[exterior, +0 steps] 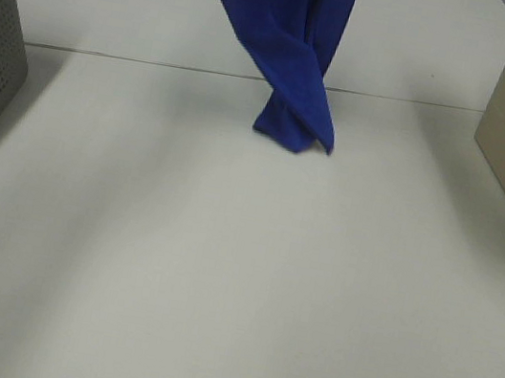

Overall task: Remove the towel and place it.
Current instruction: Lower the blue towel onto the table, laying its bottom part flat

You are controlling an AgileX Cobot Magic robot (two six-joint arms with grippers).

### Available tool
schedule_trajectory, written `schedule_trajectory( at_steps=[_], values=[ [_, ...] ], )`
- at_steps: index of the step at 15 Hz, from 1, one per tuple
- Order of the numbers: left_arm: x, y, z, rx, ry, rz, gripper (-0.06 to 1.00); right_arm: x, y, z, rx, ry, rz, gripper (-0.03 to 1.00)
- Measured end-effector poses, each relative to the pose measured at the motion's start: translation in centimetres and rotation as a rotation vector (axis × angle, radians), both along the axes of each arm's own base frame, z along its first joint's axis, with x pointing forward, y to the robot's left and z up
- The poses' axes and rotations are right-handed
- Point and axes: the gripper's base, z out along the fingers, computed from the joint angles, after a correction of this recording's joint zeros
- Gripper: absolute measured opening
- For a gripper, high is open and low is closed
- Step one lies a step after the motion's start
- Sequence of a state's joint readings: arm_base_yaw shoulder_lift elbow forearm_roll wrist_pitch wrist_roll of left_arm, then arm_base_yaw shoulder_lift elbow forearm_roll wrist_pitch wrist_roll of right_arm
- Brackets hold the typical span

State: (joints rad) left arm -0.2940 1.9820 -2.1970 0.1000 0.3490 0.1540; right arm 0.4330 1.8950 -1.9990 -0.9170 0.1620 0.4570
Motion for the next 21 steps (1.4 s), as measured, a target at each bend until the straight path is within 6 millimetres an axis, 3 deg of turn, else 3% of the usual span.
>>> schedule_trajectory(
  at_steps=[2, 5, 6, 8, 10, 13, 17, 18, 19, 21],
  values=[
    [-0.2, 0.1, 2.6, -0.002, -0.118, 0.007, 0.0, 0.3, 0.3, 0.9, 0.068, -0.021, 0.023, 0.02],
    [-0.4, 0.3, 2.5, 0.059, -0.049, 0.02, 0.0, 0.3, 0.0, 0.7, 0.111, 0.029, -0.008, 0.02],
    [-0.6, 0.3, 2.0, 0.092, 0.03, 0.024, 0.0, 0.4, -0.4, 0.1, 0.122, 0.093, -0.056, 0.02],
    [-2.1, 0.7, 1.5, 0.154, 0.28, 0.012, 0.0, -0.5, -1.2, -2.0, 0.051, 0.384, -0.14, 0.02],
    [-4.0, 1.3, 2.3, 0.196, 0.406, 0.0, 0.0, -2.9, -1.0, -2.5, 0.01, 0.628, -0.053, 0.02],
    [-5.9, 1.5, 3.9, 0.169, 0.437, -0.027, 0.0, -6.3, -1.2, -2.2, -0.041, 0.857, 0.029, 0.02],
    [-10.2, 1.4, 7.4, 0.021, 0.412, -0.126, 0.0, -9.6, -2.5, -0.2, -0.05, 0.931, 0.042, 0.02],
    [-10.5, 1.4, 7.3, 0.014, 0.427, -0.127, 0.0, -10.0, -2.6, 0.1, -0.042, 0.928, 0.045, 0.02],
    [-11.9, 1.8, 6.4, 0.011, 0.512, -0.124, 0.0, -12.0, -3.4, 1.6, -0.005, 0.91, 0.059, 0.02],
    [-13.1, 2.1, 3.9, 0.032, 0.636, -0.121, 0.0, -14.2, -4.3, 2.0, 0.008, 0.918, 0.065, 0.02]
  ],
)
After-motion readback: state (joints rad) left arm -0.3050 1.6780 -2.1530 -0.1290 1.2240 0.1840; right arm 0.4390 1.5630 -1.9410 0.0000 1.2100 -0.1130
